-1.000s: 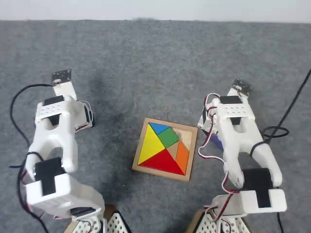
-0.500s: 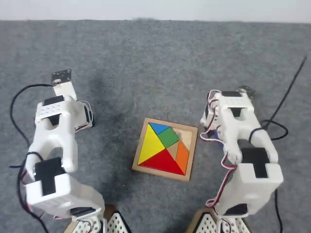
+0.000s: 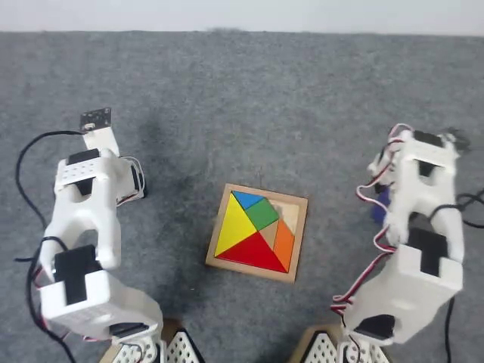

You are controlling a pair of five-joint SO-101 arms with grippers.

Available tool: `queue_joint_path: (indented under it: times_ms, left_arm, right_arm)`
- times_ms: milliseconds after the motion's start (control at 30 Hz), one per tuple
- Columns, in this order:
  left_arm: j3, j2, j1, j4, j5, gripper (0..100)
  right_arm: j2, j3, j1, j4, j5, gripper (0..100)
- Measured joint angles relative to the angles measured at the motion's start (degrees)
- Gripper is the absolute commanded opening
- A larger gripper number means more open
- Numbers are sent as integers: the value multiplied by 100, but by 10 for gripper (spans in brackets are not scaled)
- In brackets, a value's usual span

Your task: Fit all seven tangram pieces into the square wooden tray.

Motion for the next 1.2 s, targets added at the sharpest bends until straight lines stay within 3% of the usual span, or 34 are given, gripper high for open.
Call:
queue_joint_path:
  times_ms: [167,400,500,733,1200]
  left_arm:
    - [0,0,0,0,0,152]
    - [0,0,88,0,-9,152]
    - [9,0,88,-9,0,152]
    - [79,0,88,-18,0,152]
    - [255,0,-123,-536,-9,152]
  right_arm:
    - [0,-246,334,466,-44,302]
    - [0,-264,-343,888,-1442,302]
    - [211,-264,-527,853,-1653,302]
    - [958,-422,-703,651,-1697,302]
    - [1178,-1169,255,615,-905,302]
